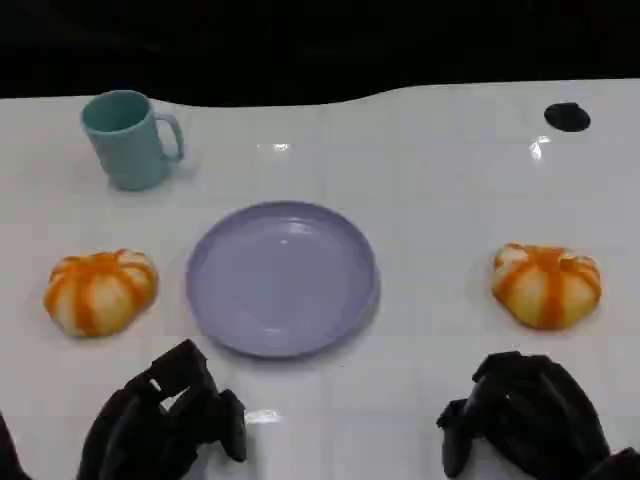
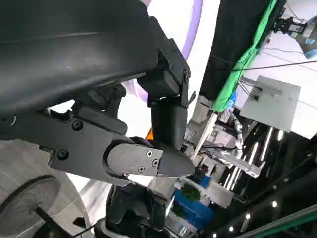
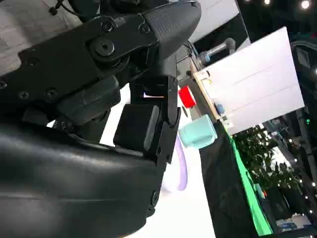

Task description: Grasp the bread from the table and place it into the plate.

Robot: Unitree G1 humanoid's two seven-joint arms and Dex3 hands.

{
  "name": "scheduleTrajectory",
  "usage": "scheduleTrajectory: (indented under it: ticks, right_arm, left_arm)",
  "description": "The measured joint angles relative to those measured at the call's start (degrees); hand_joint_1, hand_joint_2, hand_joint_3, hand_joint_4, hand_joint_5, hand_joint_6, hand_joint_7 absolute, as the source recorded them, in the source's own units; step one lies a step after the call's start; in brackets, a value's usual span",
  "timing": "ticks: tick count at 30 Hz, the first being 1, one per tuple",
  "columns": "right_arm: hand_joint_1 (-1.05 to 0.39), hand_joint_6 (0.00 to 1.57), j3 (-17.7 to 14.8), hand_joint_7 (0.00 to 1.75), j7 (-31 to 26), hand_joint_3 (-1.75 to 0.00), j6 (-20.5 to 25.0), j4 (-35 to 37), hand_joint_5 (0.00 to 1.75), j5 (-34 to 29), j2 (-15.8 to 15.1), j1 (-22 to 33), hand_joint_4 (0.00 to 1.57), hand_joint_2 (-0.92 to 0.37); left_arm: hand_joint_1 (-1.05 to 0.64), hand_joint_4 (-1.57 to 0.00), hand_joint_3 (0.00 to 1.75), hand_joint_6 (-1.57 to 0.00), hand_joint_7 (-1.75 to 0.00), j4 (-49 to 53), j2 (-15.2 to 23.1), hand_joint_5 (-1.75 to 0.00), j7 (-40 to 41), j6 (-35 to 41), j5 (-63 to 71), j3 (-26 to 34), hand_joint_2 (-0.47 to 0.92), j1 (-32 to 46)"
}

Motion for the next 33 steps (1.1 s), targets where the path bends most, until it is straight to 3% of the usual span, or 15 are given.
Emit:
scheduleTrajectory:
  ticks: [14, 33]
  right_arm:
    - [-1.05, 1.43, 0.05, 0.59, 0.0, -0.01, -1.19, 1.09, 1.06, -0.33, 0.0, -0.02, 1.36, -0.85]
    - [-1.05, 1.39, -0.03, 0.62, 1.0, 0.0, -3.11, 2.57, 1.09, -0.23, 0.01, -0.4, 1.34, -0.86]
  left_arm:
    - [-0.67, -0.83, 0.24, -0.64, -1.73, 0.88, 0.0, -1.75, -0.06, -1.56, 0.08, -0.1, 0.92, -0.06]
    - [-0.67, -0.82, 0.21, -0.66, -1.68, 1.44, 0.01, -1.75, -0.33, -1.46, 0.03, -0.18, 0.92, -0.11]
